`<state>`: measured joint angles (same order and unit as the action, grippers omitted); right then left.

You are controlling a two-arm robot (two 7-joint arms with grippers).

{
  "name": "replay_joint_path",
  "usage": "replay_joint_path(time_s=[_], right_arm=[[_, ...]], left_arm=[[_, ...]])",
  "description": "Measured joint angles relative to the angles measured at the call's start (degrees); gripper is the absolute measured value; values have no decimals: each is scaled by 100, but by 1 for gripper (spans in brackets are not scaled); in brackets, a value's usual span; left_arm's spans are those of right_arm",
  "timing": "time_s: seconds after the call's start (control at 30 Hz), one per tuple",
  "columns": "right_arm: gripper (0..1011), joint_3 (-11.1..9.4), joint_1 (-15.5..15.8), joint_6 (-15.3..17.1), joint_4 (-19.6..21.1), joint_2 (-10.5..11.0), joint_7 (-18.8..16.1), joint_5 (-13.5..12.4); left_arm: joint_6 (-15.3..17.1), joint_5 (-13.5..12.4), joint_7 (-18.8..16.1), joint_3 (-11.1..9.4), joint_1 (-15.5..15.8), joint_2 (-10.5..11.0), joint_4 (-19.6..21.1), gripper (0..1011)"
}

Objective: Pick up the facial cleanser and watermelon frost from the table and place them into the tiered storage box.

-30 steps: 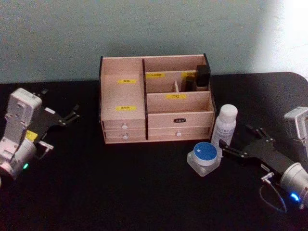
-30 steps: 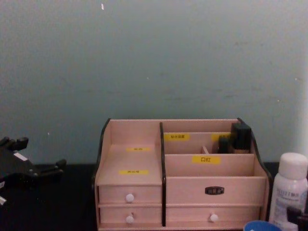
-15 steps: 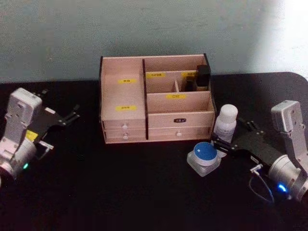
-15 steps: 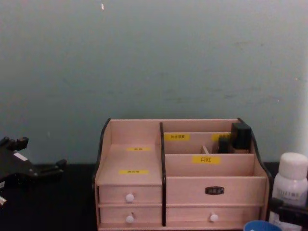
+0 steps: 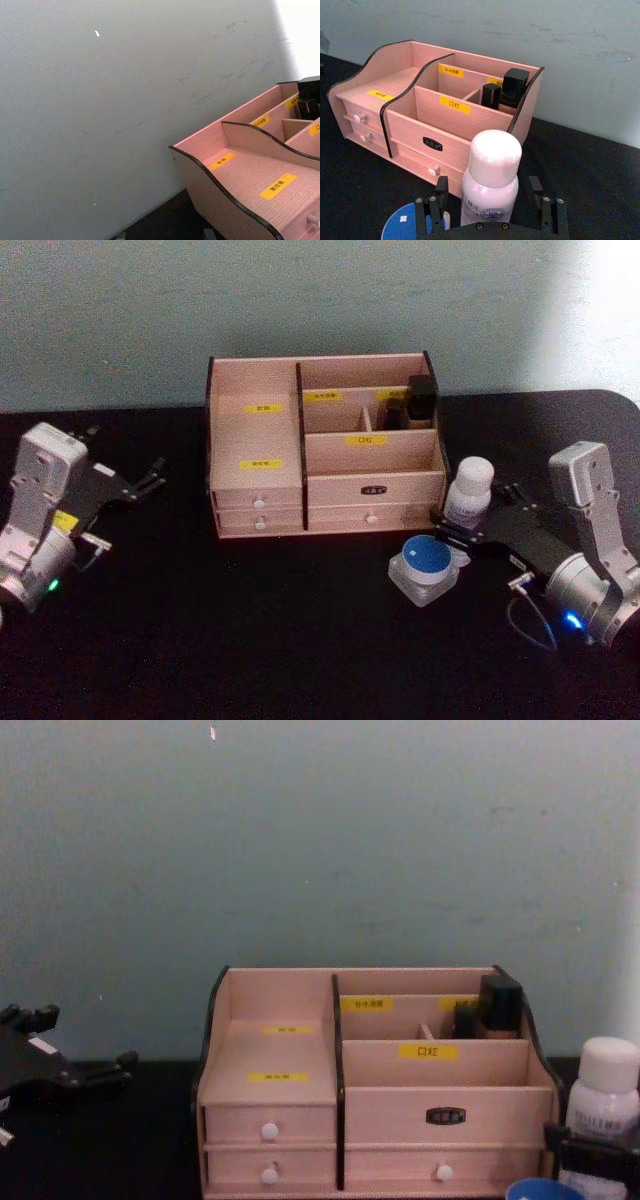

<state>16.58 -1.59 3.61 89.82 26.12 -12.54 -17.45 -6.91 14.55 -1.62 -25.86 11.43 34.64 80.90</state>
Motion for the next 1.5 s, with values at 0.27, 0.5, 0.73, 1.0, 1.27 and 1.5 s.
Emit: replay_joint_path(time_s=[0.27, 0.5, 0.73, 1.0, 1.27, 1.5], right_arm=[[1002, -21, -18, -25, -47, -46, -4, 96], [993, -21, -17, -25, -39, -40, -4, 90], [817, -17, -14, -25, -32, -35, -2, 72], [605, -16, -10, -23, -26, -31, -1, 63], [594, -16, -8, -23, -23, -28, 1, 58], [594, -111, 73, -26, 92, -16, -115, 56]], left_arm=[[0, -1, 0, 0, 0, 0, 0, 1001], [0, 0, 0, 0, 0, 0, 0, 1001], [0, -1, 0, 0, 0, 0, 0, 1001], [0, 0, 0, 0, 0, 0, 0, 1001], [0, 0, 0, 0, 0, 0, 0, 1001], [0, 0, 0, 0, 0, 0, 0, 1001]])
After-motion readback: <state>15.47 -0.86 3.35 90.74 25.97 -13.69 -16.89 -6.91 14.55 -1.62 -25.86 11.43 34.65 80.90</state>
